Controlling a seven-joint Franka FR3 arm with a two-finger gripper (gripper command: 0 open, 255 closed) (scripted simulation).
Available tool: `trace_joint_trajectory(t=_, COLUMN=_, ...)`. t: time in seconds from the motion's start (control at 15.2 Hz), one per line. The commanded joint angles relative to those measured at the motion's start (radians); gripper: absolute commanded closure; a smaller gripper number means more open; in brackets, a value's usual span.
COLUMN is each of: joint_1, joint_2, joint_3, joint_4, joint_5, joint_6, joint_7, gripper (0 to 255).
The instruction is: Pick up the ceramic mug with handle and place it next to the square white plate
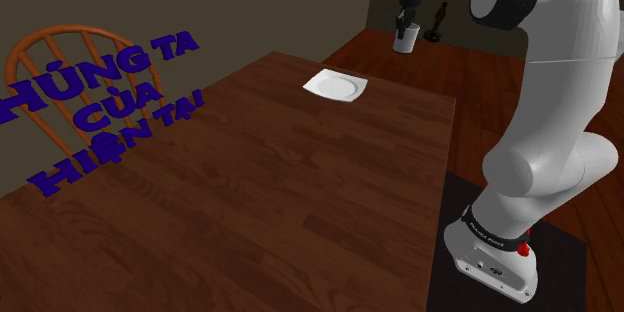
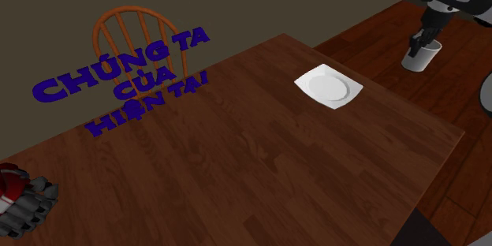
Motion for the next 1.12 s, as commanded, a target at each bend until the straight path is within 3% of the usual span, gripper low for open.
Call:
trace_joint_trajectory(t=0.0, joint_1=0.001, joint_2=-0.001, joint_3=0.000, joint_4=-0.025, joint_5=0.000, joint_6=0.025, joint_7=0.000, gripper=255)
trace_joint_trajectory(t=1.06, joint_1=0.006, joint_2=0.013, joint_3=0.003, joint_4=-0.220, joint_5=0.001, joint_6=0.233, joint_7=0.006, gripper=255)
